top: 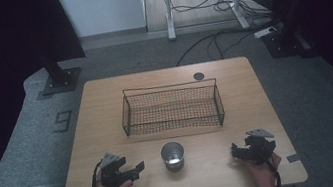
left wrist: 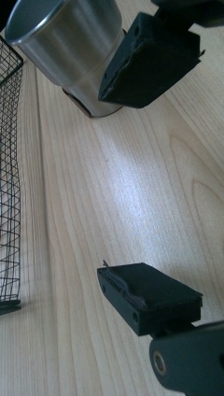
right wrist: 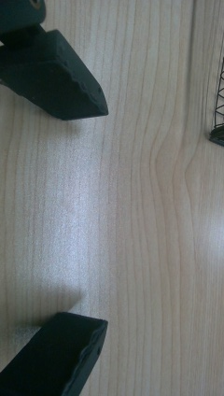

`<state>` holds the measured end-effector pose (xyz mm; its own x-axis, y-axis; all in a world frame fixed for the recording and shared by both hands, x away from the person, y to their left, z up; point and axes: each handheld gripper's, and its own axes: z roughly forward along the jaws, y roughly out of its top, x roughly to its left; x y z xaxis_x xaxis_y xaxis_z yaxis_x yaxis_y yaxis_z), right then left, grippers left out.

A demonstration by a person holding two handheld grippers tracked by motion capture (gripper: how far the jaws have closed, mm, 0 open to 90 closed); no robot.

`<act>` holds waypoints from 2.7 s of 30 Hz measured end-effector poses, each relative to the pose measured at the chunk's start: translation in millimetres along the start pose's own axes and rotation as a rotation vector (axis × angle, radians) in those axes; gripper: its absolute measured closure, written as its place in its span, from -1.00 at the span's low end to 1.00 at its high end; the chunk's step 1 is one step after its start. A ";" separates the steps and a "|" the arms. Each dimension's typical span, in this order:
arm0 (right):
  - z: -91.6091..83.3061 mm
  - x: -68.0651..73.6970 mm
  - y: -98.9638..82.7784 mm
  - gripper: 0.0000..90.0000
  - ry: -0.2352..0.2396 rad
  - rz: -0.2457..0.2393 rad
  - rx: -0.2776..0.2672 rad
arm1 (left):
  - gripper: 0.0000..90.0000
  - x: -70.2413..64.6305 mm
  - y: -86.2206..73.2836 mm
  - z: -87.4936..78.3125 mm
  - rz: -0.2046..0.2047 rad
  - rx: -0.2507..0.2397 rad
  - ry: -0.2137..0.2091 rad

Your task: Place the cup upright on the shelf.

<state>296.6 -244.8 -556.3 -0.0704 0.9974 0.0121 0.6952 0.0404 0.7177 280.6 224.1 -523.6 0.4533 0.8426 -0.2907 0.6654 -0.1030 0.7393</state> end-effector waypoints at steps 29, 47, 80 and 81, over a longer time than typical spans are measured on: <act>-4.0 -2.3 -3.1 -0.88 0.018 -0.015 -0.010 | -0.67 -11.1 9.3 -24.5 0.044 -0.087 -0.025; -4.1 -2.4 -3.2 -0.87 0.015 -0.013 -0.012 | -0.69 -31.7 15.3 -24.5 0.086 -0.111 -0.078; -3.9 -2.4 -2.9 -0.86 0.010 -0.014 -0.014 | -0.81 -78.0 28.0 2.7 0.164 -0.064 -0.156; -3.9 -2.4 -2.9 -0.86 0.010 -0.014 -0.014 | -0.81 -78.0 28.0 2.7 0.164 -0.064 -0.156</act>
<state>292.0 -247.5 -555.7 -0.0871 0.9962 0.0086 0.6842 0.0536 0.7273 265.5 154.1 -481.8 0.6417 0.7249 -0.2504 0.5387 -0.1936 0.8199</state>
